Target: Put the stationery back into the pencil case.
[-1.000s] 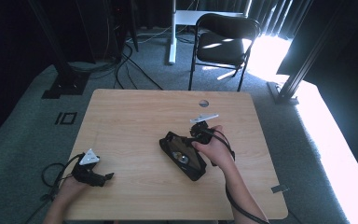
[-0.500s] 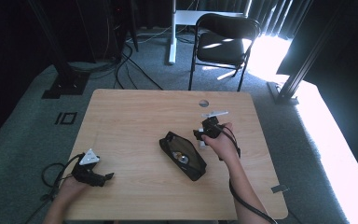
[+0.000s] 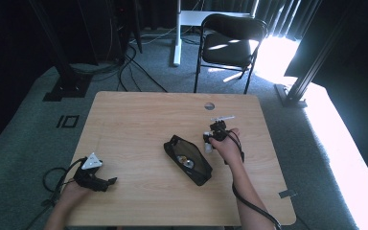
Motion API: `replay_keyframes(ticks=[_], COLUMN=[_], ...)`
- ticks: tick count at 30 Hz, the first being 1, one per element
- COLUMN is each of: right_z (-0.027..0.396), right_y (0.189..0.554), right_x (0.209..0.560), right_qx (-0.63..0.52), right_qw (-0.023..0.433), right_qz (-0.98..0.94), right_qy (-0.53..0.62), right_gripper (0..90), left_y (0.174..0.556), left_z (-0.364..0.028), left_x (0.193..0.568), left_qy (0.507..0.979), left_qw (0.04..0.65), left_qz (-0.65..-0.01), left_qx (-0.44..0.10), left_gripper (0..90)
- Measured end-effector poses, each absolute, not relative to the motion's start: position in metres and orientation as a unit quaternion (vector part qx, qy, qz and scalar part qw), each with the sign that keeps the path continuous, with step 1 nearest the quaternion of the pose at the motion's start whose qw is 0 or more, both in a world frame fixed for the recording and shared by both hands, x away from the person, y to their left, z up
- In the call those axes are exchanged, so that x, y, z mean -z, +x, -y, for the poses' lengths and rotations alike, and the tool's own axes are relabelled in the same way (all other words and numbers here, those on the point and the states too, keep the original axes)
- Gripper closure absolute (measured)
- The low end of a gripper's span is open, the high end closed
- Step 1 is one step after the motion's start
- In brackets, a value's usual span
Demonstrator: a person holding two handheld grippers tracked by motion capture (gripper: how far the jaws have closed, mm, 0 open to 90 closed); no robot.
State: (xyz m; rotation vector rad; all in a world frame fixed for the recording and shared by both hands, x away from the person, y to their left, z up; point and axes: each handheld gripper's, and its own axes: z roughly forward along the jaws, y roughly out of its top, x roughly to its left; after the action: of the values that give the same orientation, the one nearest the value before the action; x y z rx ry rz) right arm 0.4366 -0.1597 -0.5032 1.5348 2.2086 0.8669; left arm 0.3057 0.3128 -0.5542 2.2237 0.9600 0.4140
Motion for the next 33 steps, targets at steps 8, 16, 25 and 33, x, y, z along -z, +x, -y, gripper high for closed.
replay_keyframes(ticks=[8,16,25,33], right_z=[0.159,0.155,0.149,0.144], right_y=[0.442,0.446,0.45,0.45], right_x=[0.516,0.525,0.531,0.53], right_qx=[-0.29,-0.277,-0.265,-0.268], right_qw=[0.151,0.145,0.145,0.138], right_qz=[-0.769,-0.77,-0.777,-0.782], right_qy=[0.55,0.556,0.553,0.545], right_gripper=[50.7,53.3,57.6,70.2], left_y=[0.306,0.306,0.306,0.306], left_z=[-0.313,-0.313,-0.313,-0.313], left_x=[0.554,0.554,0.554,0.554], left_qy=[0.852,0.853,0.852,0.852], left_qw=[0.335,0.335,0.335,0.335], left_qz=[-0.368,-0.368,-0.368,-0.368], left_qx=[-0.159,-0.159,-0.159,-0.159], left_gripper=[1.6,1.6,1.6,1.6])
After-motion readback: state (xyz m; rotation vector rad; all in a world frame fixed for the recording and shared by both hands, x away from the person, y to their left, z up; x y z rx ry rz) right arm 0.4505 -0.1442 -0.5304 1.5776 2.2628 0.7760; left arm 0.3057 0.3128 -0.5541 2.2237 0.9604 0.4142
